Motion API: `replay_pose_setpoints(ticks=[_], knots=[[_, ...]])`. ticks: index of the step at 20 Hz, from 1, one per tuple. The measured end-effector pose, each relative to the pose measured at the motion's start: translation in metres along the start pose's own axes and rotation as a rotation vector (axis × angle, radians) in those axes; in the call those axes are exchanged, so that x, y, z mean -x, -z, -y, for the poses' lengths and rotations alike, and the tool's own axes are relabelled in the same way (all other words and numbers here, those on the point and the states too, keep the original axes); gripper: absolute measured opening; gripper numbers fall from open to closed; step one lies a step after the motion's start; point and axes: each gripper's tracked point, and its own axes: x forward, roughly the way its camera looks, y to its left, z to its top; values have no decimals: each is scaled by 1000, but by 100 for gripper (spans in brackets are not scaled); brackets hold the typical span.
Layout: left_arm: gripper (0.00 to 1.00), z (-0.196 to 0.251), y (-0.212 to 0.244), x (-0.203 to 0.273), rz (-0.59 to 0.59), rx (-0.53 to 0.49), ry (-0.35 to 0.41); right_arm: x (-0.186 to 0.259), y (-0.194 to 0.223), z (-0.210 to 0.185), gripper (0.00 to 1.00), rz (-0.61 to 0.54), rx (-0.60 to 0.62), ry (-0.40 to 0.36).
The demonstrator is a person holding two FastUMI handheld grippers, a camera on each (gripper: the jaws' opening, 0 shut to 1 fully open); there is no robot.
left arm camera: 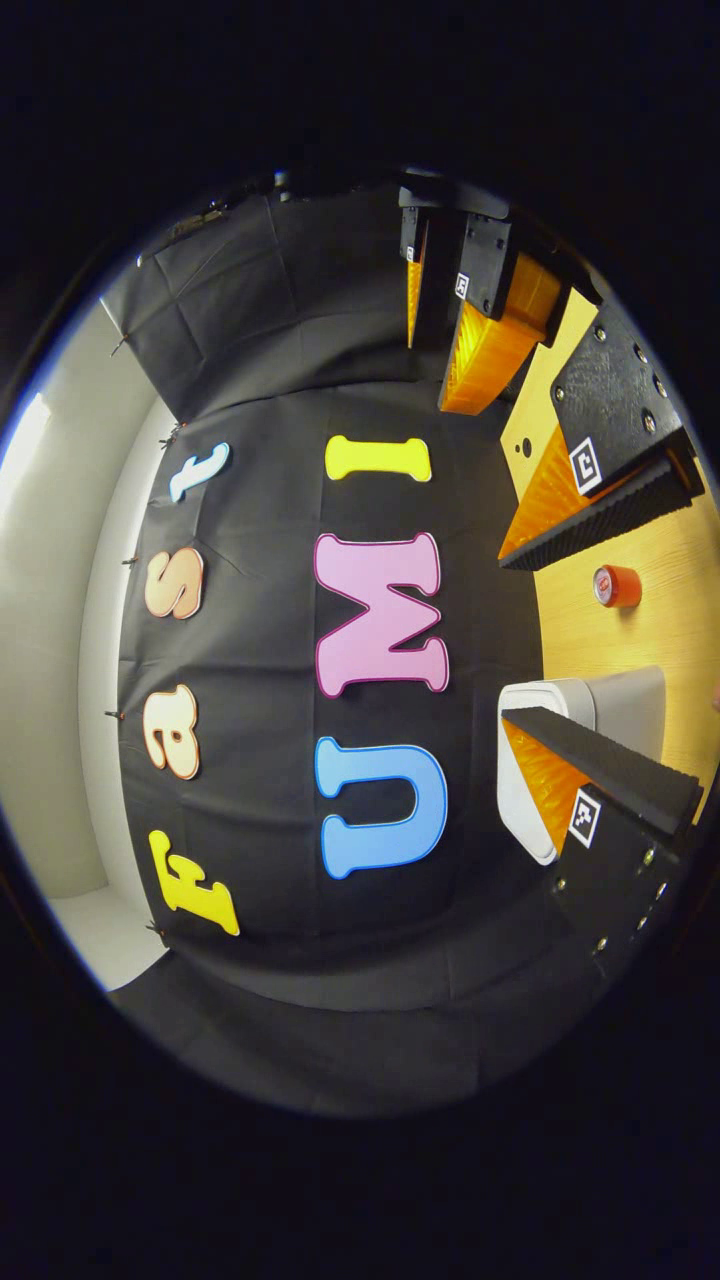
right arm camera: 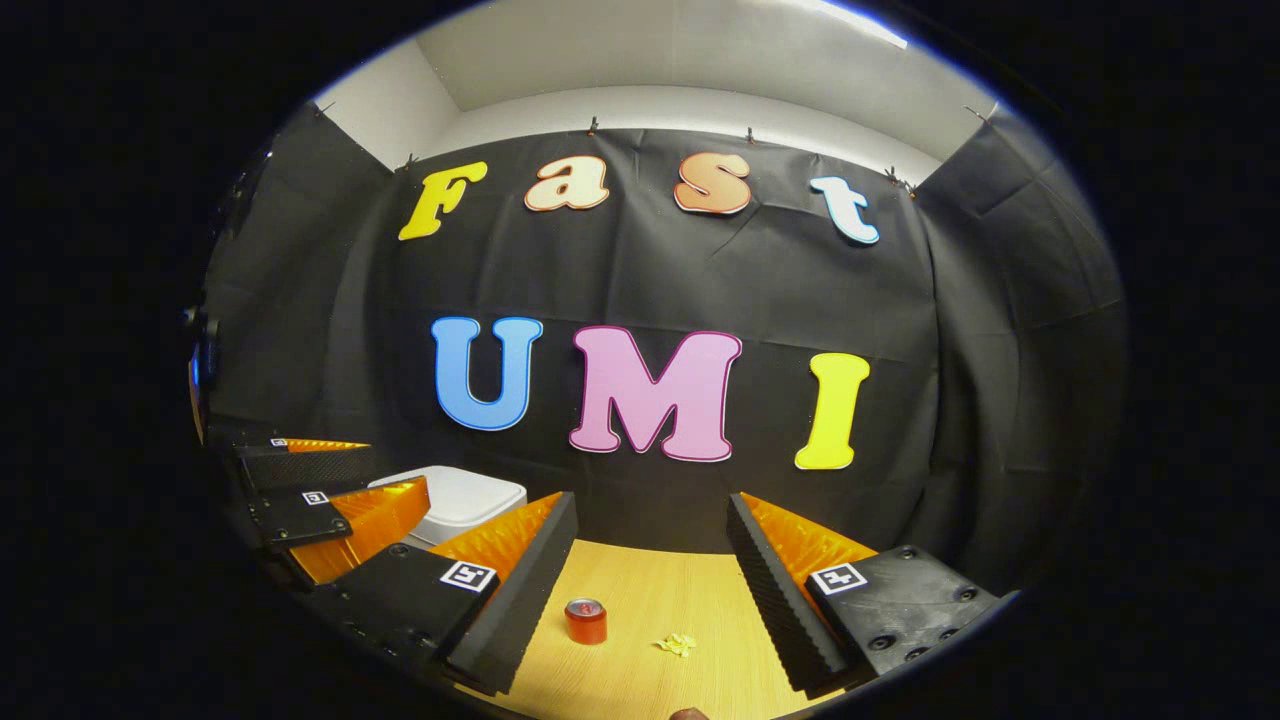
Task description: Press the lid of the desktop garbage bin to open it, pick up the crumpled paper on the desktop and throw it into the bin, then pick up the pop can on the desktop and drop it into the bin, and finally close the garbage bin lid.
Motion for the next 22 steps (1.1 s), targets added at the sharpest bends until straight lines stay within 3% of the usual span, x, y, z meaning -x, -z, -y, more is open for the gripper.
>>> replay_pose_setpoints(ticks=[10, 22], knots=[[92, -40, -6, 17, 23, 66, -4, 25, -4, -10, 98, 4, 35, 91], [91, -57, 23, -20, -82, 75, -44, -6, 6, -9, 98, -32, 9, 44]])
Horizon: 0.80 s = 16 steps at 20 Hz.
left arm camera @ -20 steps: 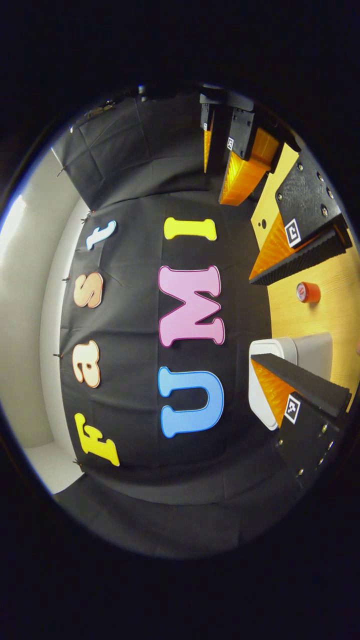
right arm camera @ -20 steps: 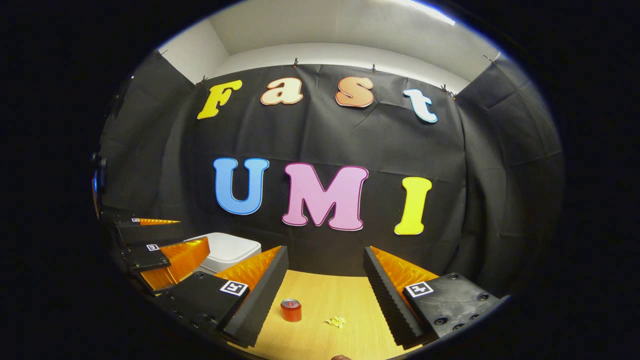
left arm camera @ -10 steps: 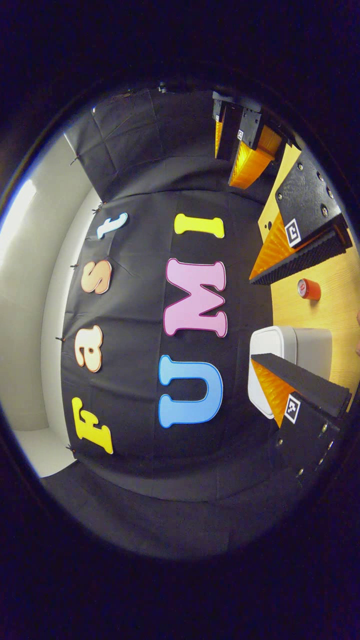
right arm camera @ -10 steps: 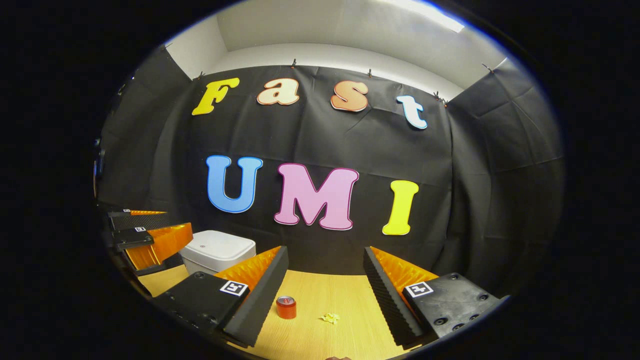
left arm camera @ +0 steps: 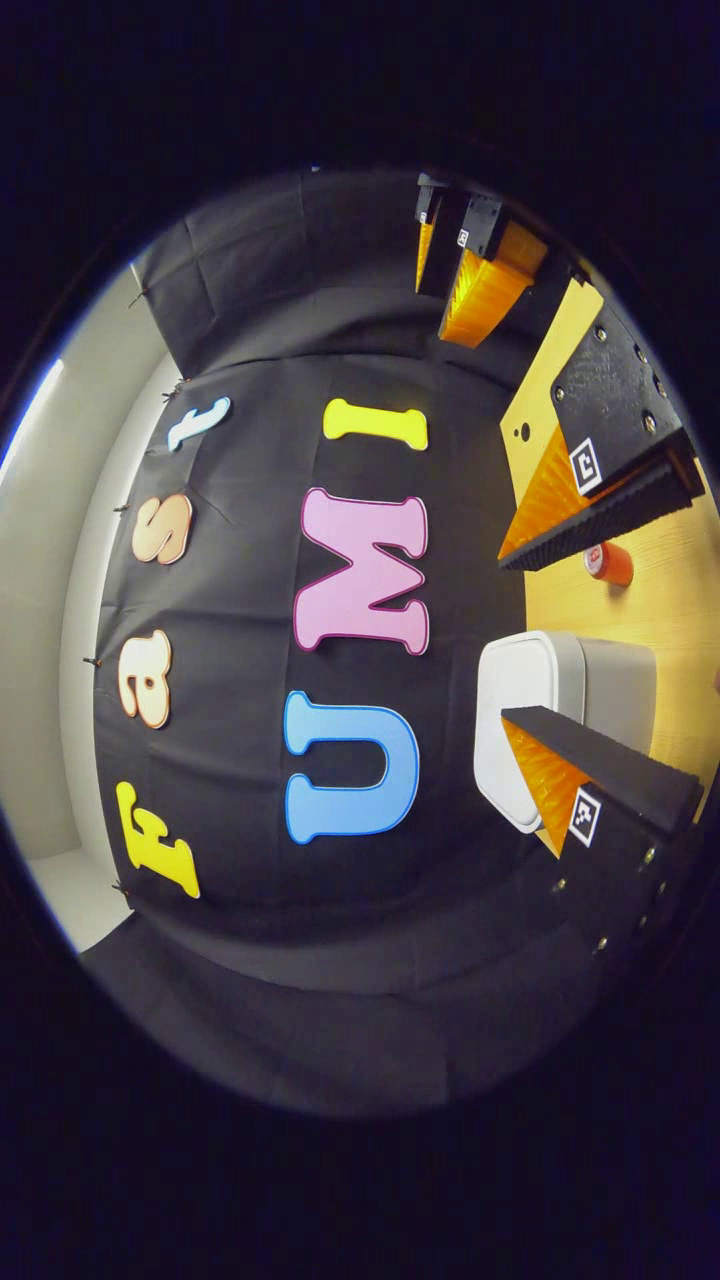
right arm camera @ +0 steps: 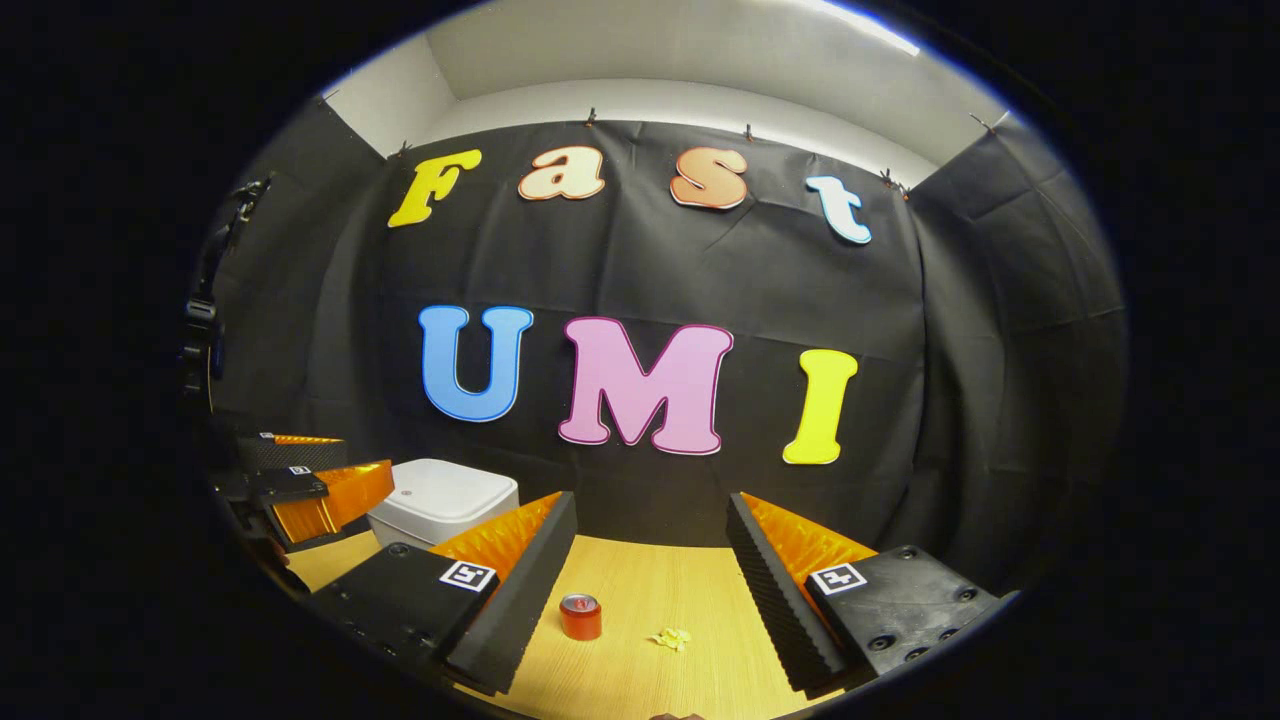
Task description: Press the lid of the desktop garbage bin to open it, pick up the crumpled paper on the desktop and throw it into the bin, then pick up the pop can on the desktop and drop it into the bin, and finally close the garbage bin lid.
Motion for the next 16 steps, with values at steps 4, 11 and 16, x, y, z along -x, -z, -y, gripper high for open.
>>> replay_pose_setpoints(ticks=[4, 11, 16], knots=[[64, -2, 17, -24, -60, 8, 15, -11, 18, 7, 98, -44, 6, -3], [12, -55, 47, -62, -164, 35, -118, -27, 31, 25, 98, -64, 12, 8], [1, -75, 57, -86, -194, 10, -132, -39, 40, 41, 98, -96, 3, 26]])
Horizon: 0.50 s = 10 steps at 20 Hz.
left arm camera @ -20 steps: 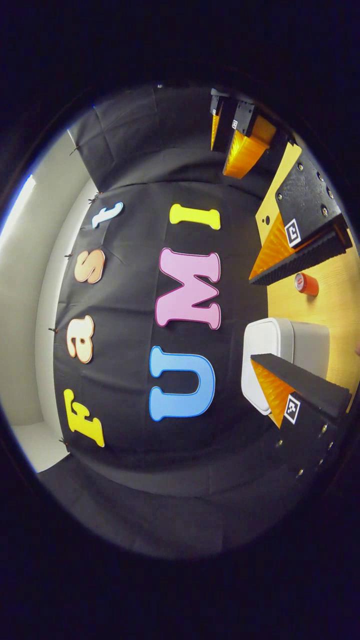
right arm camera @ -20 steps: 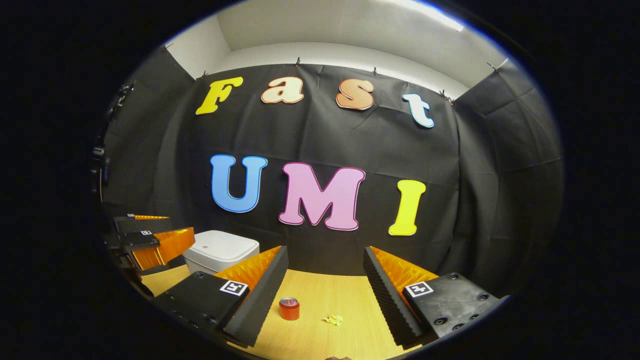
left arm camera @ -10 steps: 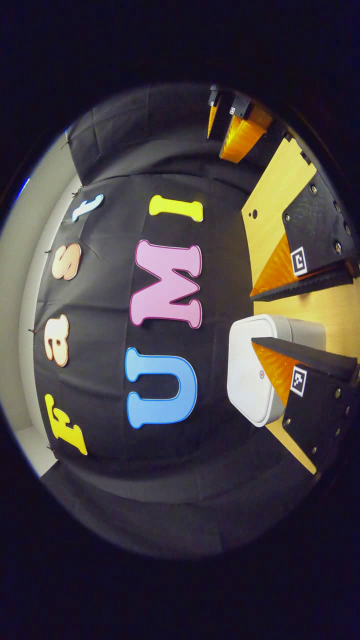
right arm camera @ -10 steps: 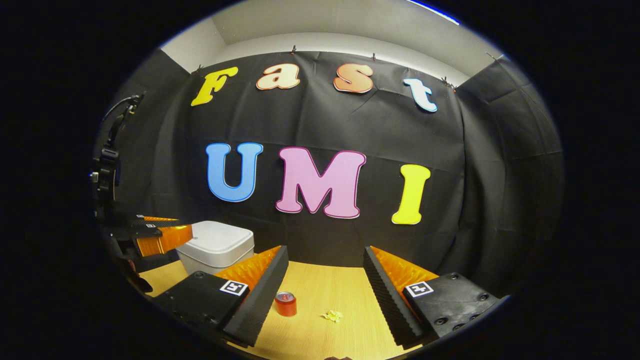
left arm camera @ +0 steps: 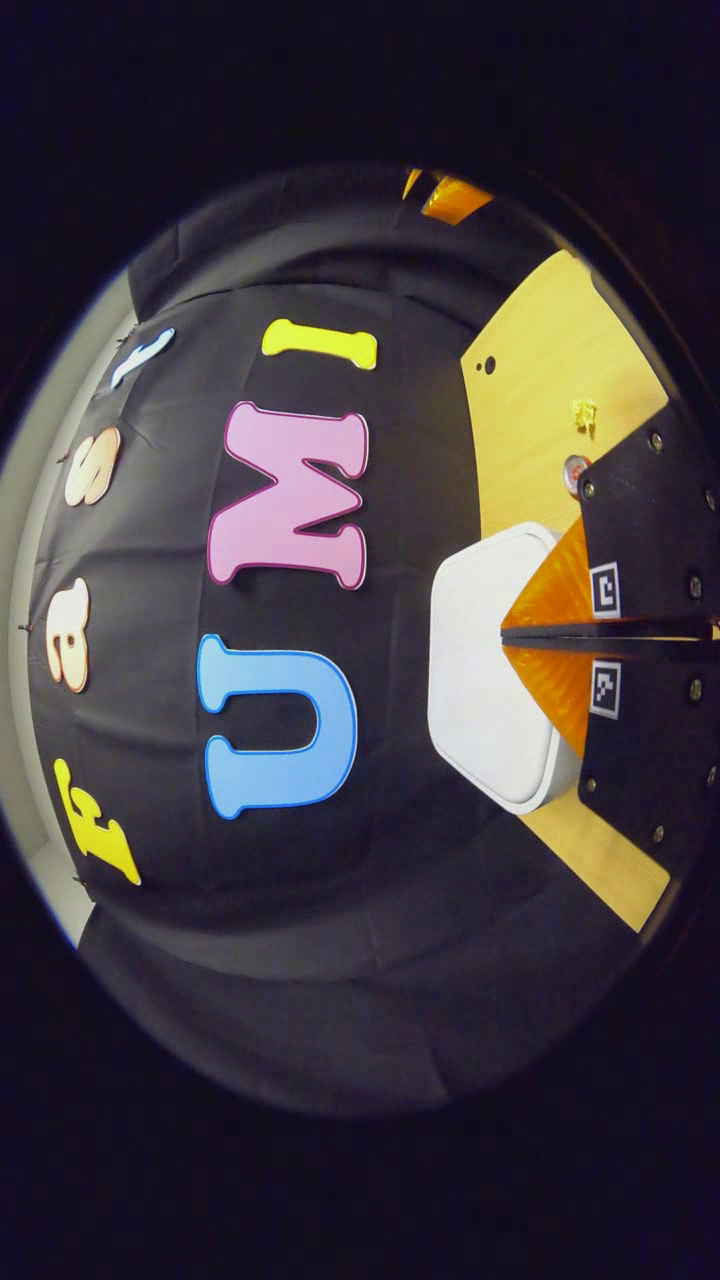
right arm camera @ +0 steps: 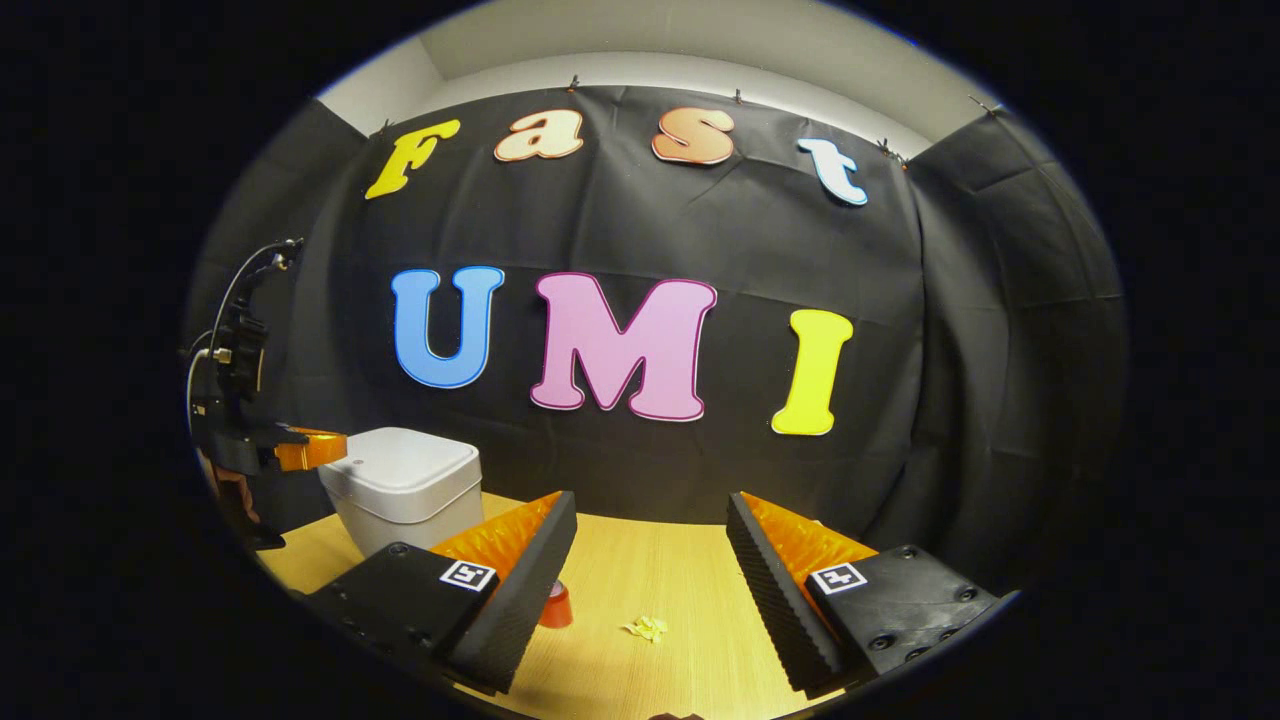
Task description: Press the lid of the desktop garbage bin to open it, pick up the crumpled paper on the desktop and throw it into the bin, then pick up the pop can on the desktop and drop it into the bin, and finally close the garbage bin lid.
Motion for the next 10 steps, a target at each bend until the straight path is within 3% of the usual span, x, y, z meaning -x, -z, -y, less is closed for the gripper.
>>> replay_pose_setpoints(ticks=[10], knots=[[1, -14, 21, -40, -74, -5, -18, -13, 9, 4, 98, -21, 7, -26]])
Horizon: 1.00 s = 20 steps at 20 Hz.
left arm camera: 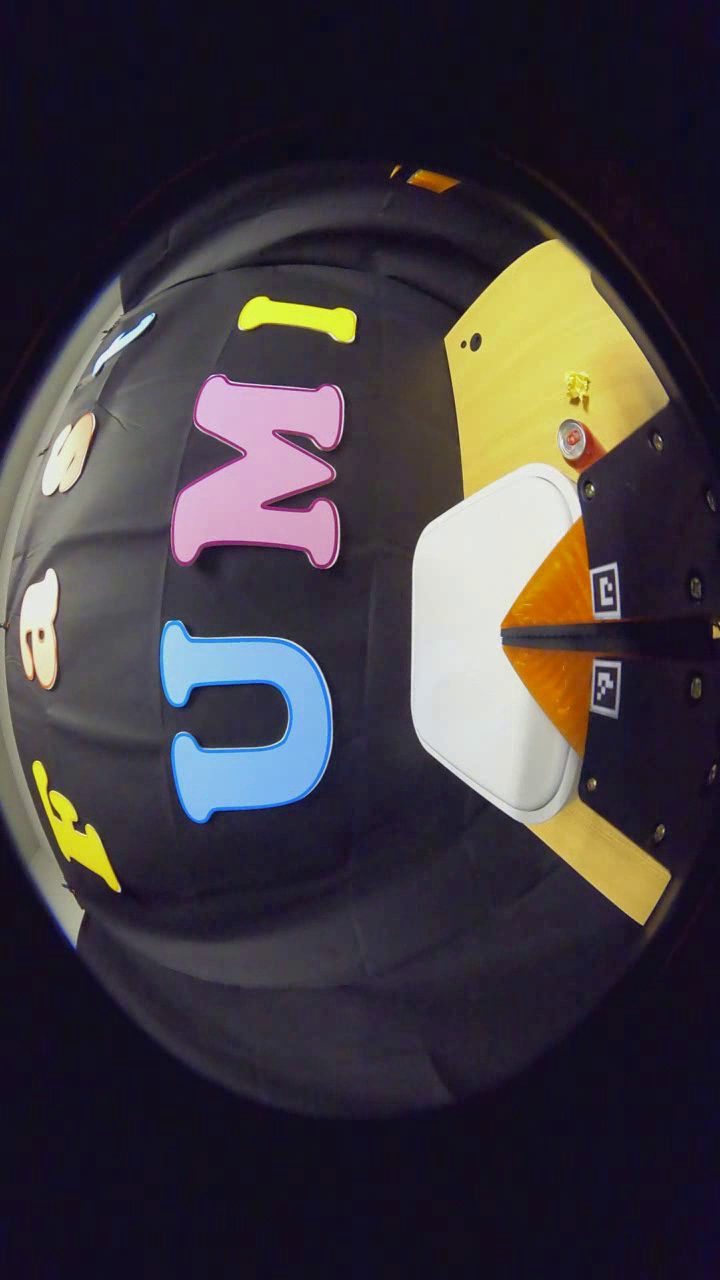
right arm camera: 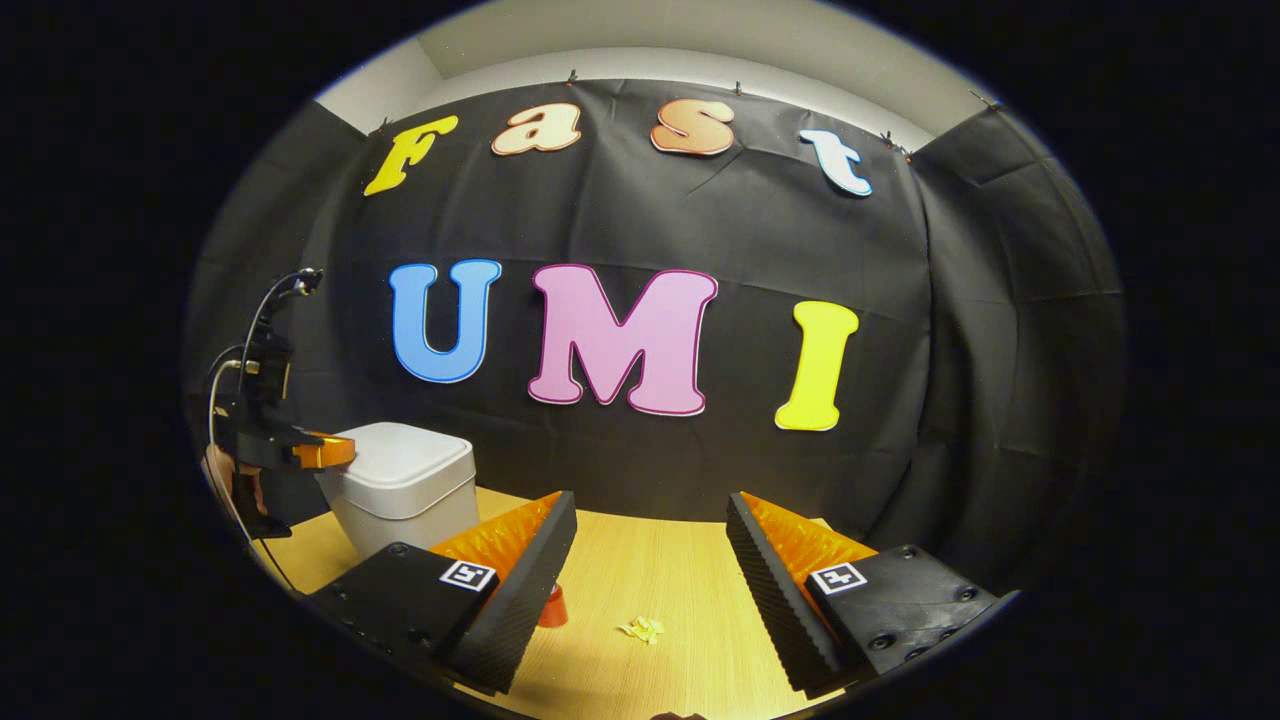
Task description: Press the lid of the desktop garbage bin to open it, pick up the crumpled paper on the desktop and throw it into the bin, then pick up the pop can on the desktop and drop it into the bin, and finally close the garbage bin lid.
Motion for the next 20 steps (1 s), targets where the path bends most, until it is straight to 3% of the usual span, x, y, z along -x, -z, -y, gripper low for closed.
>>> replay_pose_setpoints(ticks=[7, 11, 17, 20], knots=[[1, 2, 4, -3, 3, 16, 56, 3, 4, -1, 98, -1, 11, -8], [1, 3, 3, -1, 4, -40, 77, 2, 6, -9, 98, -4, 17, -25], [1, 4, -40, 17, 123, -120, -4, 1, 1, -18, 98, 11, 37, -40], [1, 10, -74, 32, 206, -117, -9, 3, 1, -27, 98, 10, 51, -63]])
